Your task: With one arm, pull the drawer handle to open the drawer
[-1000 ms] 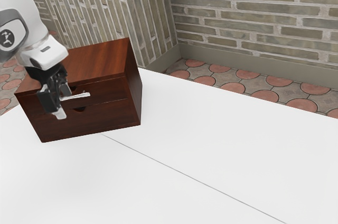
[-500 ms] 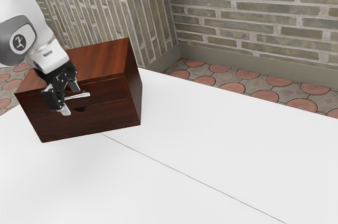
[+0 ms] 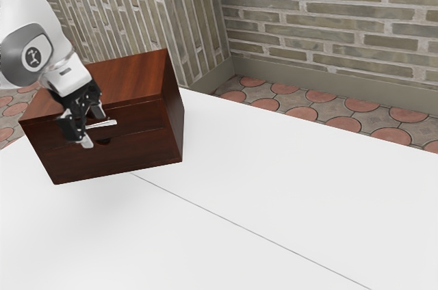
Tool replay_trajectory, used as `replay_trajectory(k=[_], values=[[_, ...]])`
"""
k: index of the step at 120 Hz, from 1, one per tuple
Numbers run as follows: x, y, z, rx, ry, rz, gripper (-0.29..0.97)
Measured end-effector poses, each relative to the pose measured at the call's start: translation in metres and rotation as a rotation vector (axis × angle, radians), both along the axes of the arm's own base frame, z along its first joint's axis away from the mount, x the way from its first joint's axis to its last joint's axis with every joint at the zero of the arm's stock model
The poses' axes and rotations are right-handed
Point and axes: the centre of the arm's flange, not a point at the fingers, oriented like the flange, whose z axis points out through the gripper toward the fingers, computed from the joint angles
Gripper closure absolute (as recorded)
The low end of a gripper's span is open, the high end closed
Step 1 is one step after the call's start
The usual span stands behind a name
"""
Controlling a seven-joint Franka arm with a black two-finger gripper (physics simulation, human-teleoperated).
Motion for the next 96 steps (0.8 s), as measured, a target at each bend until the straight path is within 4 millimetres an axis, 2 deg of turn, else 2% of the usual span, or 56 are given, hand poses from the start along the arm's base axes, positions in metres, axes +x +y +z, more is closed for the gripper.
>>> replay_trajectory(k=[37, 96], values=[[0.010, 0.003, -0.013, 0.009, 0.008, 0.000, 0.00], [0.012, 0.015, -0.015, 0.018, 0.003, 0.029, 0.00]])
